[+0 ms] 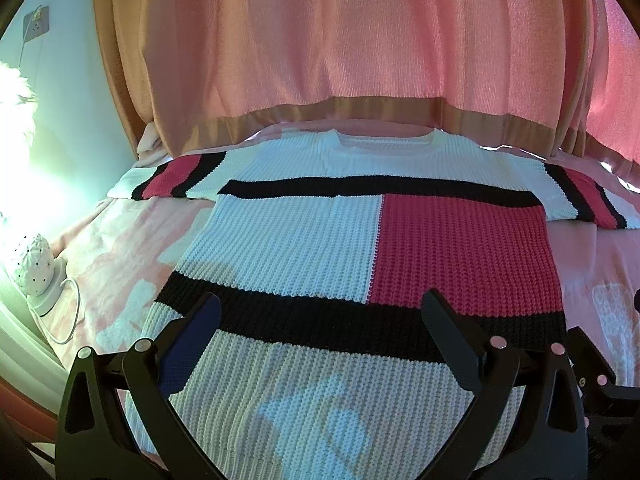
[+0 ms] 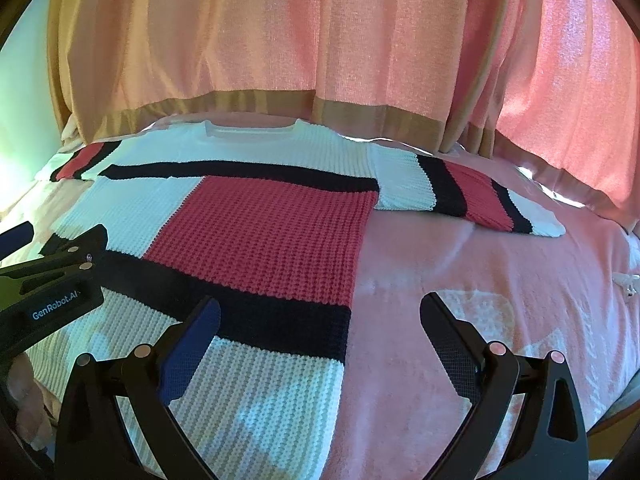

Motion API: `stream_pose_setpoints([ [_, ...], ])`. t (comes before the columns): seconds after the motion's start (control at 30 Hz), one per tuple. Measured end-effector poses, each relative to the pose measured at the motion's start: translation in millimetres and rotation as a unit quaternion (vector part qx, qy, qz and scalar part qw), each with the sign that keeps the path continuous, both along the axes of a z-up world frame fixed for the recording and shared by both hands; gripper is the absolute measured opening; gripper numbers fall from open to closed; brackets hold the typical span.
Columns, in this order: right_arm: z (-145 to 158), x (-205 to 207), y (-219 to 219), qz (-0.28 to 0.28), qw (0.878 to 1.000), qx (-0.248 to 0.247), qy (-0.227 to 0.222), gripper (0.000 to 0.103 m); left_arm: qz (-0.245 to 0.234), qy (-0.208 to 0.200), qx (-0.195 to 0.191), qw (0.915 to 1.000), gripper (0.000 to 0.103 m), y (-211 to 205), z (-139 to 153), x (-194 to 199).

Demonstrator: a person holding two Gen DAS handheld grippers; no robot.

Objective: Fold small clothes

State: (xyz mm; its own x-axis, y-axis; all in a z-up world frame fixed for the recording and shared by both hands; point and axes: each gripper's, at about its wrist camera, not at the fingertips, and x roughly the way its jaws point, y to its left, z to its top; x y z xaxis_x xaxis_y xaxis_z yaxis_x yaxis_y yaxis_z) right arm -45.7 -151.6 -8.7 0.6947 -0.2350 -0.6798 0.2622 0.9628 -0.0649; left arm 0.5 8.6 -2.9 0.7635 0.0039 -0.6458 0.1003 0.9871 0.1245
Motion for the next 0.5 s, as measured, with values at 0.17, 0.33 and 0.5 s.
stream_pose_setpoints([
  [0.17, -0.1, -0.3, 1.0, -0.001, 1.000, 0.000, -0.002, 0.098, 0.001, 0.000, 0.001, 1.0000, 0.098, 0.3, -0.3, -0.2],
  [0.33, 0.0, -0.4, 0.9, -0.001, 1.000, 0.001, -0.002, 0.098, 0.000, -0.001, 0.001, 1.0000, 0.098, 0.8, 0.3, -0.6],
  [0.5, 0.1, -0.3, 0.5, 0.000, 1.000, 0.002, -0.002, 0.098, 0.001, -0.001, 0.000, 1.0000, 0.098, 1.5, 0.1, -0.9],
])
